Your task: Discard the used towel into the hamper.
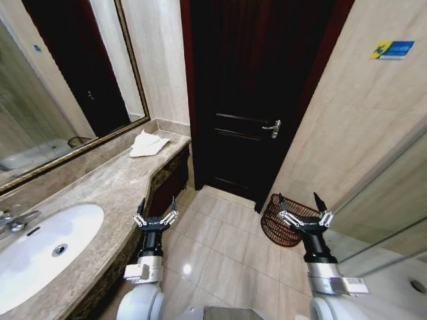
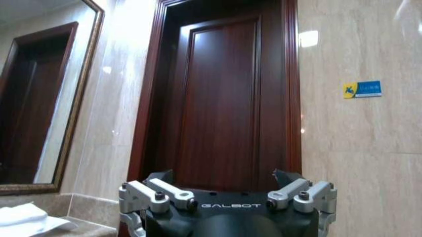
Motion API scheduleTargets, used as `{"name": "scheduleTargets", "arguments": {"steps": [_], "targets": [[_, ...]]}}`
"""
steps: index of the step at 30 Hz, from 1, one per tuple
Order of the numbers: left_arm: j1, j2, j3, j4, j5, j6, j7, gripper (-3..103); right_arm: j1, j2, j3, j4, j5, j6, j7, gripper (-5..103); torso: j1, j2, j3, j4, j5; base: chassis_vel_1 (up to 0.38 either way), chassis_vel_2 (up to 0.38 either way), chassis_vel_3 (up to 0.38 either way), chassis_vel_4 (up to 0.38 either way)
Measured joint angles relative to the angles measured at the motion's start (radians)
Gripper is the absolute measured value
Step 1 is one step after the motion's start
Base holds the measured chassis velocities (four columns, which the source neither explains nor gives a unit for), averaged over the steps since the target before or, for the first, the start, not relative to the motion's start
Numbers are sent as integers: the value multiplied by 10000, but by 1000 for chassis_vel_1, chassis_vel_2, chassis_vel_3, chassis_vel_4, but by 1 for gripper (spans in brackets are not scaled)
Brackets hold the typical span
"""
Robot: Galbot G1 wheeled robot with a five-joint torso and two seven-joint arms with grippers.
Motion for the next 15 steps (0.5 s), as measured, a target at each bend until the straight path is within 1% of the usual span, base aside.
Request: {"name": "scheduleTargets", "arguments": {"steps": [1,6,10,15], "targets": [[1,0,-6,23,17,-5,6,100,5,0,-13,-25,32,113,6,100,0,0,0,0,2,0,0,0,0],[15,-2,-11,46,57,-43,25,100,-13,0,-15,-28,40,153,-34,100,0,0,0,-1,5,0,0,0,0],[27,-3,-11,51,134,-111,120,100,-95,0,-24,17,-23,47,-435,100,-1,1,0,-1,5,0,0,0,0],[33,-3,-13,61,136,-141,126,100,-103,0,-60,19,-48,78,-523,100,-3,1,-1,-1,3,-9,14,7,-16]]}}
